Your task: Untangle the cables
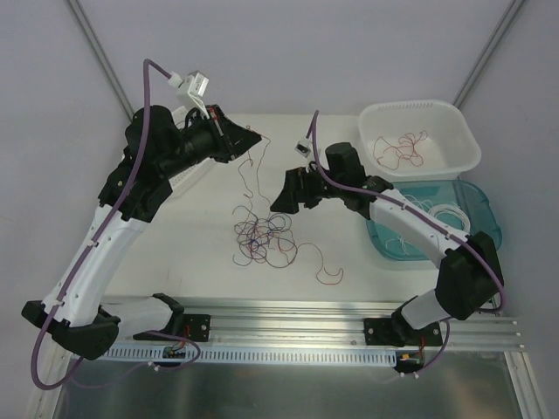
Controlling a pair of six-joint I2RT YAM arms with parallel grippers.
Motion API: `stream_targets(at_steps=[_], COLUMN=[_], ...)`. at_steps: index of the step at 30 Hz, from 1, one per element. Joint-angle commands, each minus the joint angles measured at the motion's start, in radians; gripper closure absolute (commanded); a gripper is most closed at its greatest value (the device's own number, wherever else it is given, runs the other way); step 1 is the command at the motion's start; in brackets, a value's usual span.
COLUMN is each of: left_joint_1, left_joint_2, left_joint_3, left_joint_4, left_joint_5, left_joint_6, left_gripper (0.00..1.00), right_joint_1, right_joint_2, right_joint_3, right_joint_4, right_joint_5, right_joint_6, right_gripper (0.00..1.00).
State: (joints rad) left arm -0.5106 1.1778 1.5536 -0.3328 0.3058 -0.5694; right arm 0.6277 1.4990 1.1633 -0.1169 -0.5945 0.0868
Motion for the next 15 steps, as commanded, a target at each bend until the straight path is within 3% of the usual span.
stream_targets(at_steps=[1, 15], left_joint_1=[-0.006, -0.009], left_joint_2=[-0.033, -0.056], left_joint_3=[-0.024, -0.046], left_joint_4=[0.048, 0.058], left_joint_5=[-0.016, -0.034], left_joint_6=[0.0, -0.041], left_gripper=[1.0, 1.0], right_joint_1=[0.001, 0.049], right_joint_2=[-0.059, -0.033], right_joint_3=[0.027, 0.039], right_joint_4=[0.045, 0.246], right_joint_5=[-0.034, 0.085], right_joint_6=[-0.036, 0.019], right_gripper=[0.01, 0.03])
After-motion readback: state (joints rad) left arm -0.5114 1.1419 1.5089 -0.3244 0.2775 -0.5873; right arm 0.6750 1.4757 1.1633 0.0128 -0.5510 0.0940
